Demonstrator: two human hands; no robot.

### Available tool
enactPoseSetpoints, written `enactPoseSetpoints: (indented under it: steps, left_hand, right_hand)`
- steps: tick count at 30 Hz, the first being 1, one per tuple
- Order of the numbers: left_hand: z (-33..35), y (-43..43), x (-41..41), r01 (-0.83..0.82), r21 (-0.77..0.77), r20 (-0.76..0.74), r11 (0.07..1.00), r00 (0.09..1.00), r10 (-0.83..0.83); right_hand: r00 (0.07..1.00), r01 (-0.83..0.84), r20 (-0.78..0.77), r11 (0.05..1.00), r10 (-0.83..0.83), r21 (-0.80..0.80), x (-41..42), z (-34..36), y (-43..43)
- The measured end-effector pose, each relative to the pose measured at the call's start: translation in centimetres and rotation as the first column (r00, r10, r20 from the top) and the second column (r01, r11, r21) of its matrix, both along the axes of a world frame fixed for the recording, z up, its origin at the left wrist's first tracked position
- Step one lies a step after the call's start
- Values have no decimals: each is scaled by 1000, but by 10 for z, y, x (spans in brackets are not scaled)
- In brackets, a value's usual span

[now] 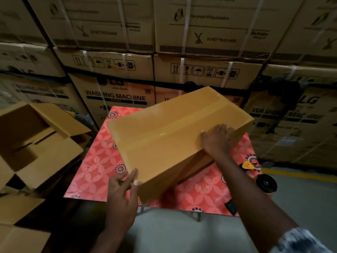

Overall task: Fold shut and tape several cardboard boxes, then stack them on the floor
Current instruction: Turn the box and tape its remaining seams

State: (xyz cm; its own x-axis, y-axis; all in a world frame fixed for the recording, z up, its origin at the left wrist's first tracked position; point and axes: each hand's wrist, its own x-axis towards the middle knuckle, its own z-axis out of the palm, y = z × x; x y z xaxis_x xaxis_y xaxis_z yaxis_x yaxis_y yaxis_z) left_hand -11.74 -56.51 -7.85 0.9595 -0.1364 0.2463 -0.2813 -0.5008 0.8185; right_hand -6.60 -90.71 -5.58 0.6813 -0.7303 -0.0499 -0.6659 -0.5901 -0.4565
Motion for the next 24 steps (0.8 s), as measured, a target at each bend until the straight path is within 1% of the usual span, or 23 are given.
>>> enactPoseSetpoints:
  steps: [2,3,6,8,11,13,14,17,20,22,24]
  left_hand:
    - [4,5,5,29,-26,12,999,1000,-29]
    - [6,6,14,31,-22,22,999,999,-30]
    - [11,5,58,3,93,106,996,994,-12]
    - [13,2,100,-1,167,113,986,993,-18]
    - [9,-8,172,41,315,15,948,999,-49]
    - [9,-15,211,66,427,-35,902,998,-57]
    - [11,-17,225,66,451,-46,890,998,-51]
    - [19,-19,244,77,446,-98,892,994,-37]
    - [25,-15,238,68,423,-70,904,997,-42]
    - [24,-6,228,52,406,-49,913,998,-35]
    - [20,7,215,47,340,-62,939,998,-28]
  right_hand:
    - [988,-153,18,986,154,-60,-5,-2,59]
    - [970,-241,23,969,243,-51,-12,-2,92]
    - [885,-465,-5,885,465,-23,-36,2,182]
    - [842,-539,-51,839,537,-77,-46,0,218]
    - [837,-547,-88,823,540,-153,-51,-10,234]
    - [835,-550,-95,821,542,-155,-51,-13,233]
    - [829,-559,-95,816,551,-149,-51,-13,232]
    - [819,-574,-70,809,570,-130,-53,-9,231]
    - [807,-589,-36,802,589,-97,-59,-8,223]
    - [781,-623,0,779,624,-73,-66,-7,207]
    - [736,-675,12,735,677,-65,-75,-7,181]
